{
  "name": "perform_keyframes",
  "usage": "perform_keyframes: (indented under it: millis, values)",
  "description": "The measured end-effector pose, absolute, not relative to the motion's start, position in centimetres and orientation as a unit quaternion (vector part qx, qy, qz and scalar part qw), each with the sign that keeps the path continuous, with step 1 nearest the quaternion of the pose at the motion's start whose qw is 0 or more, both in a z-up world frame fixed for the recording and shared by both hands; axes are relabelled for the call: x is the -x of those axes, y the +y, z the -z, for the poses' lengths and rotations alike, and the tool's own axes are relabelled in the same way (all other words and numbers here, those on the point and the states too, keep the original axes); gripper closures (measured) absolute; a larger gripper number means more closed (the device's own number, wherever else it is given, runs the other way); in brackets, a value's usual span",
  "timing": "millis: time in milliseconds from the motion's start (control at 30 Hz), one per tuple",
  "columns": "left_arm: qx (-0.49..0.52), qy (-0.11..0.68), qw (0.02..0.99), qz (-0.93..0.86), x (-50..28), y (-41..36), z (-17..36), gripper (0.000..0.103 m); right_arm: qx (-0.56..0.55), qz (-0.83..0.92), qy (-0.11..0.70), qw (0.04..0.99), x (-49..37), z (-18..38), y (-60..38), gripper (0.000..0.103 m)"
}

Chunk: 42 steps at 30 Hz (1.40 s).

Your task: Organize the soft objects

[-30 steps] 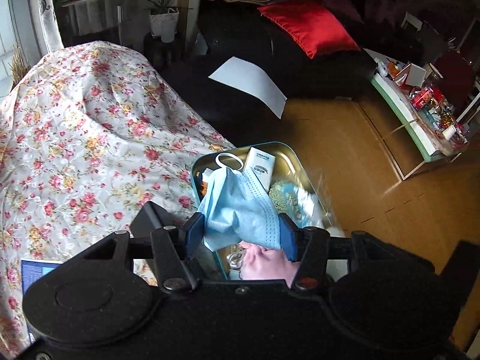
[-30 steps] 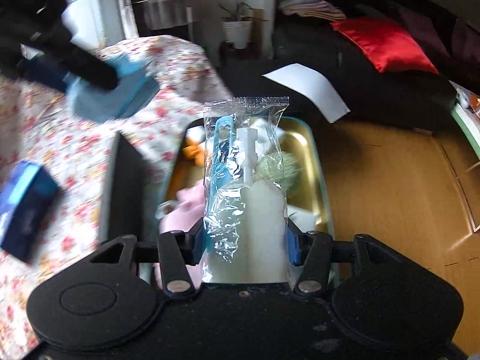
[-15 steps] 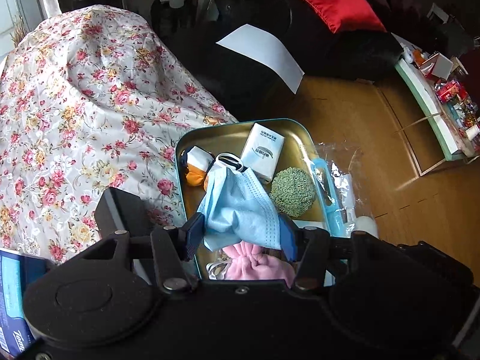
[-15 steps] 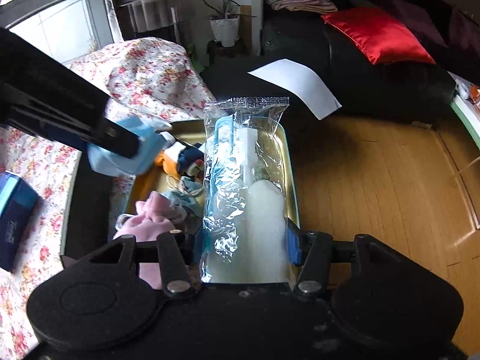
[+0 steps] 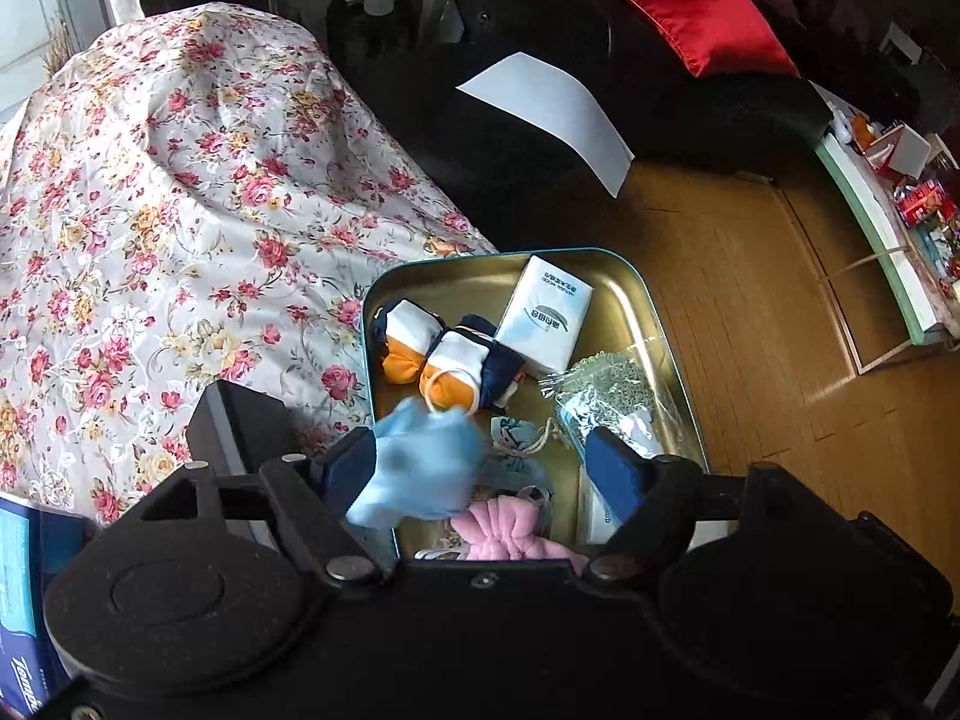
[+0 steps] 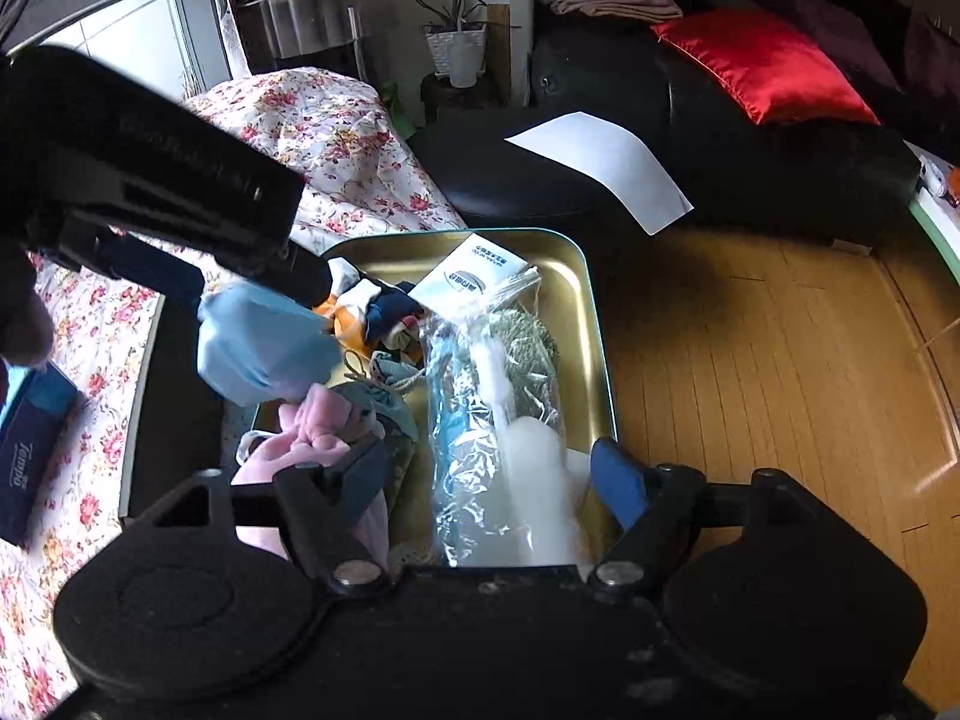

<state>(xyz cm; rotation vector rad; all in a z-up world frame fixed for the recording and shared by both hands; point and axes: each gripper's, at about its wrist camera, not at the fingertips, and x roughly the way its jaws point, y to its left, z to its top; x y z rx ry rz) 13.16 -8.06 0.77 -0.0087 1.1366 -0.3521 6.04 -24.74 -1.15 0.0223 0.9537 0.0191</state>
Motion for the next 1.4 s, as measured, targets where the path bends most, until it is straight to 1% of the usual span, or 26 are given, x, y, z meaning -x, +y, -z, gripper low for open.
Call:
perform_keyframes:
  millis: [233,300,333,367,533,567,600,667,800,867,1067,1400]
  values:
    - [0.002,0.53,0.833,0.161,-12.8,-8.2,-0.9,0.03,-0.012,-0.003,0.46,0.888,-6.0,1.1,-25.1,0.026]
    - [0.0,0.526,0.836,0.158,-12.6,-8.1,-1.1,0.03,-0.015,0.002,0.459,0.888,-5.9,0.9,-25.3,0.024]
    - [0.0,0.523,0.838,0.155,-12.5,-8.0,-1.2,0.03,-0.016,0.006,0.458,0.889,-5.9,0.8,-25.5,0.02]
    - [-0.001,0.52,0.84,0.152,-12.4,-7.9,-1.3,0.03,-0.019,0.01,0.458,0.889,-5.8,0.8,-25.7,0.018]
    - [-0.011,0.503,0.855,0.126,-11.3,-7.4,-2.2,0.029,-0.031,0.026,0.459,0.887,-5.3,0.7,-26.8,0.017]
    - [-0.015,0.499,0.858,0.121,-11.0,-7.3,-2.4,0.027,-0.033,0.03,0.459,0.887,-5.1,0.6,-27.0,0.016]
    - [-0.019,0.495,0.861,0.116,-10.7,-7.1,-2.5,0.023,-0.035,0.033,0.46,0.887,-5.0,0.6,-27.2,0.015]
    - [-0.025,0.488,0.866,0.107,-9.9,-6.7,-2.8,0.02,-0.038,0.039,0.461,0.886,-4.7,0.7,-27.4,0.012]
    - [-0.038,0.477,0.873,0.093,-8.4,-6.0,-3.2,0.017,-0.039,0.045,0.464,0.884,-4.4,0.8,-27.4,0.011]
    - [-0.043,0.475,0.875,0.086,-7.7,-5.6,-3.3,0.017,-0.038,0.044,0.464,0.884,-4.3,0.8,-27.2,0.008]
    - [-0.05,0.477,0.874,0.073,-5.9,-4.8,-3.2,0.017,-0.032,0.038,0.462,0.885,-4.1,0.4,-26.3,0.003]
    - [-0.058,0.472,0.878,0.06,-3.2,-4.4,-3.2,0.015,-0.029,0.033,0.46,0.887,-4.1,-0.1,-25.7,0.001]
